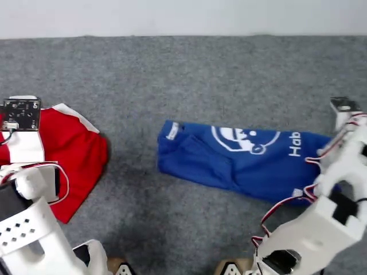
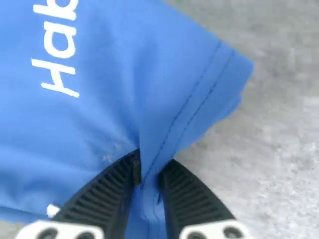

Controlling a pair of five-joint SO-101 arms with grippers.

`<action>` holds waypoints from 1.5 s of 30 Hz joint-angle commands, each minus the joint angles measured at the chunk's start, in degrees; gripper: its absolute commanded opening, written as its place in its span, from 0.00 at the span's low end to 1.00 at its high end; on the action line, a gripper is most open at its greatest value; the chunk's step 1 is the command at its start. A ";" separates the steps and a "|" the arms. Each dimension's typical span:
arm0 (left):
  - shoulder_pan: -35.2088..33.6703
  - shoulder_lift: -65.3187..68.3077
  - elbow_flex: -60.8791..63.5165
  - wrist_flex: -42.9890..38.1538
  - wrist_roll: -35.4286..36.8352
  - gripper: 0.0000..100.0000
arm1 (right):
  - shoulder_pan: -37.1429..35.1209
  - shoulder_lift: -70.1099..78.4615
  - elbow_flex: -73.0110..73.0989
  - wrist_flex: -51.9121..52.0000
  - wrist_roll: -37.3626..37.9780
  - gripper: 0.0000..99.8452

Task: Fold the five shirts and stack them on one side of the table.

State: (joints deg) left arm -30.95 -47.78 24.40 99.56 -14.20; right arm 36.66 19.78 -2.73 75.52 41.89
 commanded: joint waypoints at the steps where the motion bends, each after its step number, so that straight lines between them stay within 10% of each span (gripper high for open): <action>1: 0.18 -0.88 -0.13 0.44 -0.18 0.02 | 1.27 0.48 -8.62 5.93 2.29 0.01; 13: 0.18 -0.97 -0.31 0.35 -0.18 0.02 | -9.63 -12.09 -14.33 25.80 -1.14 0.01; 32: 0.26 -0.97 -0.13 0.09 -0.18 0.02 | -53.93 -18.59 -14.24 24.48 -31.03 0.01; 45: 0.26 -0.97 -0.13 0.00 -0.18 0.02 | -59.74 -1.45 -26.37 23.25 -29.19 0.01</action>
State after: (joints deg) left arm -30.95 -47.78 24.40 99.56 -14.20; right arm -22.15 16.88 -23.12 99.08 11.65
